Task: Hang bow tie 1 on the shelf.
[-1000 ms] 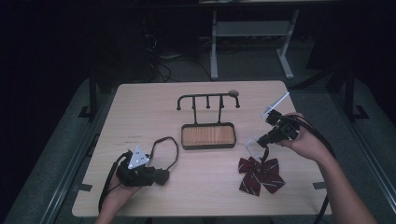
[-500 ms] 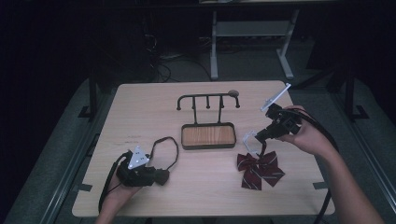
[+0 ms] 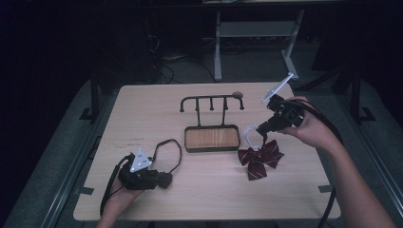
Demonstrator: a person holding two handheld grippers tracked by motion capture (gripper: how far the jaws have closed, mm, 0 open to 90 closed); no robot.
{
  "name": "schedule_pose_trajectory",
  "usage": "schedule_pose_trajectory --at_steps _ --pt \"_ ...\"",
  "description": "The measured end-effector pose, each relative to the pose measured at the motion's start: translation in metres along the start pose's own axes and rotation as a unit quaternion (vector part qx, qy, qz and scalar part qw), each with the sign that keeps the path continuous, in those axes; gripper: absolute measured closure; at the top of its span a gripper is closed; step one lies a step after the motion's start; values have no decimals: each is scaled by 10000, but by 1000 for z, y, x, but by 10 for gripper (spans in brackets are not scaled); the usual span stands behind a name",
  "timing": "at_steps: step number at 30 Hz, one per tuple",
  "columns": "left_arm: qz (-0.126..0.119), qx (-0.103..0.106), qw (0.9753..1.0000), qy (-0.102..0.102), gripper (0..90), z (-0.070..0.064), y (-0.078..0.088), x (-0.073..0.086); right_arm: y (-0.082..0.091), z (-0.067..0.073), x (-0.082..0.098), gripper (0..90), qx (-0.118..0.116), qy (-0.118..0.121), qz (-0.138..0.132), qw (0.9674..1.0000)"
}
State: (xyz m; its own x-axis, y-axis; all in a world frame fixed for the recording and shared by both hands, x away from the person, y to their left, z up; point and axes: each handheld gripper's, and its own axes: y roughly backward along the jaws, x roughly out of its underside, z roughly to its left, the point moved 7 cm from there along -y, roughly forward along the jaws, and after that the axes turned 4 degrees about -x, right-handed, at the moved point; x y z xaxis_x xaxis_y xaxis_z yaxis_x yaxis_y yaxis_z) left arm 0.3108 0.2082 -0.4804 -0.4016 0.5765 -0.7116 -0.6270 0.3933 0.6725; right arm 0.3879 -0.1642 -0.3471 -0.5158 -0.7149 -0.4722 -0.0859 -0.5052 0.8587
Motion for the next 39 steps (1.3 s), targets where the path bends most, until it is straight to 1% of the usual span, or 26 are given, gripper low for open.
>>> schedule_pose_trajectory --at_steps 4,18,22,31,39 --pt "22 -12 10000 -67 305 2 1 0 1 -2 -7 855 16 -1 -1 10000" --pt "47 22 10000 -30 305 1 1 1 6 -8 -28 856 88 20 -35 10000" --pt "42 31 10000 -29 305 1 1 1 5 -10 -32 856 102 10 -19 9999" --pt "27 39 10000 -22 305 2 1 1 7 -18 -44 856 128 -18 -37 9999" --pt "22 47 10000 -22 305 2 1 1 8 -27 -54 856 151 -110 -46 9998"
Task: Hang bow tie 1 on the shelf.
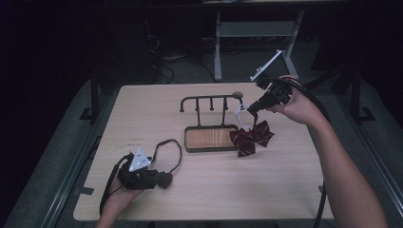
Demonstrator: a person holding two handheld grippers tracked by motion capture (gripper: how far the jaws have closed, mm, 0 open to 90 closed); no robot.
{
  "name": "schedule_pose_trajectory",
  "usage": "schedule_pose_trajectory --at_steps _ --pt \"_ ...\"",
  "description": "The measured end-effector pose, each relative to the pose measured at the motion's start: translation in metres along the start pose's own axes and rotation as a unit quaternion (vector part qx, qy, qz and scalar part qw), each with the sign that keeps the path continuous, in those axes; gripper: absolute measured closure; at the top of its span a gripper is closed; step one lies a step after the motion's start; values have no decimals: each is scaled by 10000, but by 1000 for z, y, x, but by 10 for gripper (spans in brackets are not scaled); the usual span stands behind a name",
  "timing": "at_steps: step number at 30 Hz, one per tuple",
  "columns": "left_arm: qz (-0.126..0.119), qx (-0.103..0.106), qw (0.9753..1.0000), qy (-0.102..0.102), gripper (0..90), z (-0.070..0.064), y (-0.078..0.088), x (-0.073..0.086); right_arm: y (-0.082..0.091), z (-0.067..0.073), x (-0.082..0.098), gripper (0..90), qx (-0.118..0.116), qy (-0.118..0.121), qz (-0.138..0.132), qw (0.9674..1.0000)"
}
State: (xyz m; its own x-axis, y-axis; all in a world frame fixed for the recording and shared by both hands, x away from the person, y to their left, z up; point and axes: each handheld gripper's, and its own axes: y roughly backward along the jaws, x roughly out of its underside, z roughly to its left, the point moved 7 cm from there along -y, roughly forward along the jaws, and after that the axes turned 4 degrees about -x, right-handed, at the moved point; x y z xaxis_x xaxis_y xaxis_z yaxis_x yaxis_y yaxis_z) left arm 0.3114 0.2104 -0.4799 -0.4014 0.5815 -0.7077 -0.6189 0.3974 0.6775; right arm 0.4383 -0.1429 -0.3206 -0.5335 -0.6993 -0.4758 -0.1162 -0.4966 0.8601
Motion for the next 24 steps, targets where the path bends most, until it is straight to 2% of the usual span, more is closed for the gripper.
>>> schedule_pose_trajectory --at_steps 8,24 --pt "-68 10 9999 95 306 -1 0 -1 -3 -10 -4 856 -1 -97 -13 10000" --pt "-46 21 10000 41 305 -1 1 -1 -7 -29 -10 854 133 -351 -48 9993"
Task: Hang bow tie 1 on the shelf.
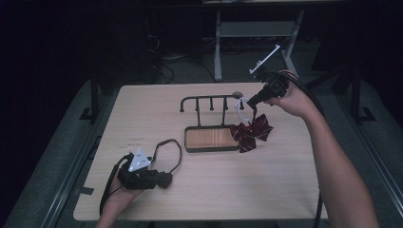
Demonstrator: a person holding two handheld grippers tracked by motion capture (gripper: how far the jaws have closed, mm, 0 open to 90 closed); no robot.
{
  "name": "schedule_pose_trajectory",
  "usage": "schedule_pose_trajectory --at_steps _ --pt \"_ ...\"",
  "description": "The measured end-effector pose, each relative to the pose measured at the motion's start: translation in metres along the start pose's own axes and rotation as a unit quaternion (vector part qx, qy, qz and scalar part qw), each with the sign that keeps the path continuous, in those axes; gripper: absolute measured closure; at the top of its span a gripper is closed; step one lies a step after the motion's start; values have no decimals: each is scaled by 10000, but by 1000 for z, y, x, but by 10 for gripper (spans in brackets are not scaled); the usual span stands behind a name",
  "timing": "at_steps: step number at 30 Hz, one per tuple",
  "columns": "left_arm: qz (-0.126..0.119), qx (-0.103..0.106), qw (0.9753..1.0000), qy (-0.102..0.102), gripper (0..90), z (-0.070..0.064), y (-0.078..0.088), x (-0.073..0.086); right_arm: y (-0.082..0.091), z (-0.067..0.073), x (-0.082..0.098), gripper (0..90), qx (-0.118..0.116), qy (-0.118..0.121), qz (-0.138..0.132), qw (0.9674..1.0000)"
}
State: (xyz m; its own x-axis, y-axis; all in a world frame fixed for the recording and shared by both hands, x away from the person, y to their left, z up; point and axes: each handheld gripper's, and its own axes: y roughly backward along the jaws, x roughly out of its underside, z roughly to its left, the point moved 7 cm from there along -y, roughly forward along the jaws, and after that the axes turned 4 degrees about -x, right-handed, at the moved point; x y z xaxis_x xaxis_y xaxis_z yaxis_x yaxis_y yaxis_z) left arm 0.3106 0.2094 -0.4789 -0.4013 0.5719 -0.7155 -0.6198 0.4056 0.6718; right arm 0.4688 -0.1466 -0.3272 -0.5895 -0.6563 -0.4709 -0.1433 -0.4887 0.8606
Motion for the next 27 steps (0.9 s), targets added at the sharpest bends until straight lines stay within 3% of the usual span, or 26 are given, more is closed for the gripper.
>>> schedule_pose_trajectory --at_steps 13,27 --pt "-9 -2 10000 -2 305 -1 -1 0 -4 -7 2 823 119 -78 -75 9999" --pt "10 26 10000 -22 306 -3 -2 0 -5 -3 20 784 -130 -76 -81 9999"
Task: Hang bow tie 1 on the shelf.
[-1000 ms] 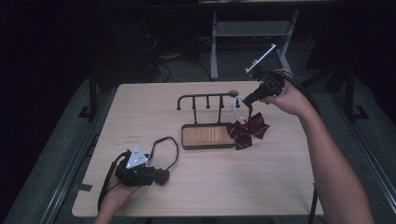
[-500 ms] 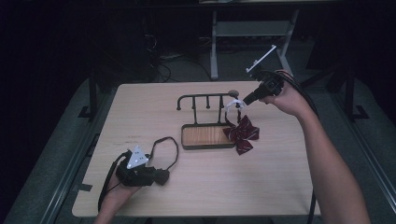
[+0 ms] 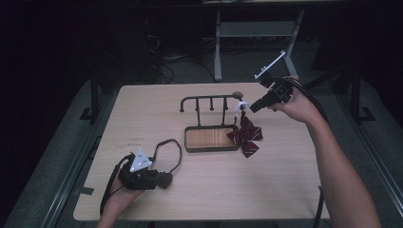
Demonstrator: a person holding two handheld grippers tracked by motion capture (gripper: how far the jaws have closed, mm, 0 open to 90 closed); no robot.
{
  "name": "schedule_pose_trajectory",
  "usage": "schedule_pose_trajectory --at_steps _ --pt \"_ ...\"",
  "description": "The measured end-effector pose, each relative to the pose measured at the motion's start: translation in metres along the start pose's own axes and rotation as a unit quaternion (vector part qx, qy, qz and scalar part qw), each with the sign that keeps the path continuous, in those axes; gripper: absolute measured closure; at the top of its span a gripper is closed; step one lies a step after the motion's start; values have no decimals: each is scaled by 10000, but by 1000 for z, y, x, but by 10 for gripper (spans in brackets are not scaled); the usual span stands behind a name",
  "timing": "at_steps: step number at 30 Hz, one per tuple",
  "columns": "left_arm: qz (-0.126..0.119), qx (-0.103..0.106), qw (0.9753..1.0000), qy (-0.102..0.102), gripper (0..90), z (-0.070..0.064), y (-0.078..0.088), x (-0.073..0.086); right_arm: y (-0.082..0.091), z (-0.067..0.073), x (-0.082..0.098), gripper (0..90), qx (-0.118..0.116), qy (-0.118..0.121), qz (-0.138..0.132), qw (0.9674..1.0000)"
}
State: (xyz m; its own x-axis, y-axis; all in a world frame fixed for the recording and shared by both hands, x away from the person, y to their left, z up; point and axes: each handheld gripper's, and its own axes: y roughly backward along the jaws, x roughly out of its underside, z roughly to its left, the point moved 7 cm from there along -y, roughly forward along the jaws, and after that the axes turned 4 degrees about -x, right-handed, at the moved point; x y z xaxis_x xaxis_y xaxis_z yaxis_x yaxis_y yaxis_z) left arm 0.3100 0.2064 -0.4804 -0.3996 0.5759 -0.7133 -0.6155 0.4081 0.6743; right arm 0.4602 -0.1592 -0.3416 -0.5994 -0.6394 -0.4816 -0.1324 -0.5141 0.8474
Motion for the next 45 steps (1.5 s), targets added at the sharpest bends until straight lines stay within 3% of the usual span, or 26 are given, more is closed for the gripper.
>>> schedule_pose_trajectory --at_steps 10,45 --pt "52 2 10000 -7 305 0 0 1 0 1 13 709 -129 3 -18 9999" --pt "75 -1 10000 -21 305 0 -2 2 -20 5 54 588 -385 -56 -60 9992"
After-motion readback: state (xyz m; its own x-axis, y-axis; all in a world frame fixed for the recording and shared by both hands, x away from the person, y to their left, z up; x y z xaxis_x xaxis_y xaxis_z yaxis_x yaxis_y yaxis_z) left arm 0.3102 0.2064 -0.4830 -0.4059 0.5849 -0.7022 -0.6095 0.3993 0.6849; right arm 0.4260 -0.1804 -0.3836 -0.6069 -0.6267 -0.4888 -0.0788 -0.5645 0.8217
